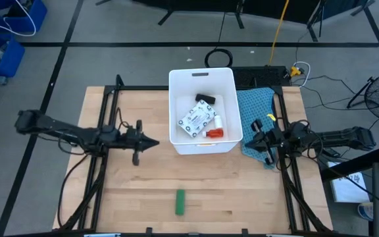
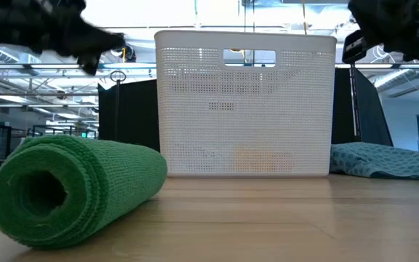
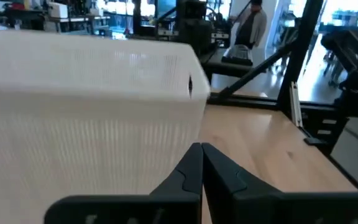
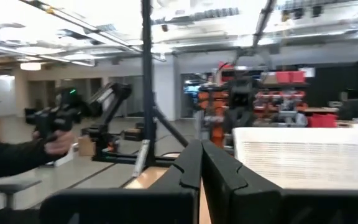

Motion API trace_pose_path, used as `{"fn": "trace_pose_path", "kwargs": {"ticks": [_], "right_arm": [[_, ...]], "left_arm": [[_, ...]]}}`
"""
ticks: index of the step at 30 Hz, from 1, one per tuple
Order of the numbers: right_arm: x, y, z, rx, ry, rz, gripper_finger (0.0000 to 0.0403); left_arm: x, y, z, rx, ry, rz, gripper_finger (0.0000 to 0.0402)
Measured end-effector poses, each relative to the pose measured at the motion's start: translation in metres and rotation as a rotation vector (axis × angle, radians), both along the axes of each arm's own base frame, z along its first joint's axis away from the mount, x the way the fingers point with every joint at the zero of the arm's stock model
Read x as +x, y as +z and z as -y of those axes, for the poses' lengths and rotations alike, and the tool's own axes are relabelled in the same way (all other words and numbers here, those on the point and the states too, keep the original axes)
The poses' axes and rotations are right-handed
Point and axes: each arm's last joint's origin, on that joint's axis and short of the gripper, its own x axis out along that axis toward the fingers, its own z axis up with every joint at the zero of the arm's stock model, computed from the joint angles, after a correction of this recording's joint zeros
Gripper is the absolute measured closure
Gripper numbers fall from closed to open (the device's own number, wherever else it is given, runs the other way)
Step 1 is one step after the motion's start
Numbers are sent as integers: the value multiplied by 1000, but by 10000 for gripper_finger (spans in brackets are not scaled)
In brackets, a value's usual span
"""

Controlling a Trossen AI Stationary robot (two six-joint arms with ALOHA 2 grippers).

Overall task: Pick & place medical supplies in basket/bin
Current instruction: Put the green bandage into the white bin

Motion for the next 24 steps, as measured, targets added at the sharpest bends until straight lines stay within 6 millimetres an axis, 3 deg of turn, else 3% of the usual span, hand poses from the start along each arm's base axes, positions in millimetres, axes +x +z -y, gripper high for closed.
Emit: {"fn": "trace_pose_path", "kwargs": {"ticks": [3, 8, 24], "right_arm": [[1, -1, 1, 7, -30, -6, 403], [1, -1, 1, -12, -48, -2, 403], [3, -4, -2, -81, -19, -16, 403]], "left_arm": [[-9, -24, 1, -24, 0, 18, 399], [-22, -46, 6, -4, -10, 41, 400], [-26, -61, 9, 14, -27, -65, 400]]}}
